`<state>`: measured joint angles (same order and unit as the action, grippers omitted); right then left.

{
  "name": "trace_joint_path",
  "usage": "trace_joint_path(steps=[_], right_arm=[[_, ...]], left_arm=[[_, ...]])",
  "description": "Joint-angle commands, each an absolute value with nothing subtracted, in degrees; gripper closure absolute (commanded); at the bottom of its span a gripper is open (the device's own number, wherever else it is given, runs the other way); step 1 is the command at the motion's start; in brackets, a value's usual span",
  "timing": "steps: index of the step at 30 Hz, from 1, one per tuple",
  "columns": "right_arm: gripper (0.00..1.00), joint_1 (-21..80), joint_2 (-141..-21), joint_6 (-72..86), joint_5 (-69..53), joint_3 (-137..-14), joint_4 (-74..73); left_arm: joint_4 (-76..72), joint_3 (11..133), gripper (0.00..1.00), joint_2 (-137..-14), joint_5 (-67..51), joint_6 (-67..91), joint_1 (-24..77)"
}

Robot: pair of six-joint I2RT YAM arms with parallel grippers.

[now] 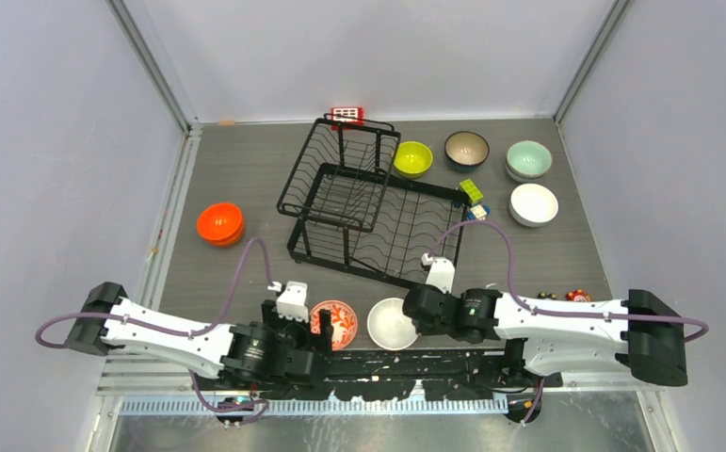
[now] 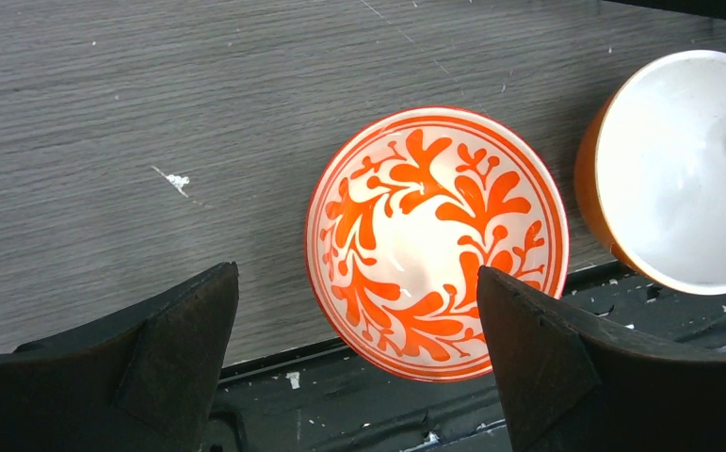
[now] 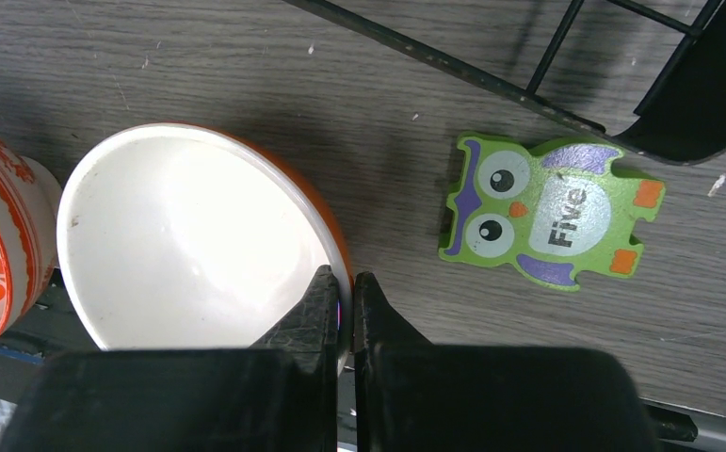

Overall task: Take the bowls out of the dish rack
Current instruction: Place the bowl at the center of the board.

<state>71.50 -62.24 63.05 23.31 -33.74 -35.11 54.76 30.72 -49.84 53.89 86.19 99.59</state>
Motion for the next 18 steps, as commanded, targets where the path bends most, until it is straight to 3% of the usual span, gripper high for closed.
trace_joint_path(steps=[1, 5, 12, 18], right_arm=[[0.99, 71.4, -61.6, 64.7, 23.5, -33.8, -33.6], [0.98, 71.5, -60.7, 64.7, 23.6, -33.7, -34.1], [0.71, 71.4, -59.4, 65.4, 23.1, -33.6, -34.8], [0.60, 71.5, -57.5, 64.8, 23.4, -34.1, -35.4]], left_arm=[[51.2, 32.5, 0.02, -50.5, 53.0, 84.3, 98.3], [51.2, 32.1, 0.02, -49.6, 52.9, 84.3, 97.7], [51.2, 31.1, 0.03, -47.8, 52.5, 84.7, 97.1], [51.2, 31.3, 0.01, -48.5, 52.4, 84.7, 96.7]])
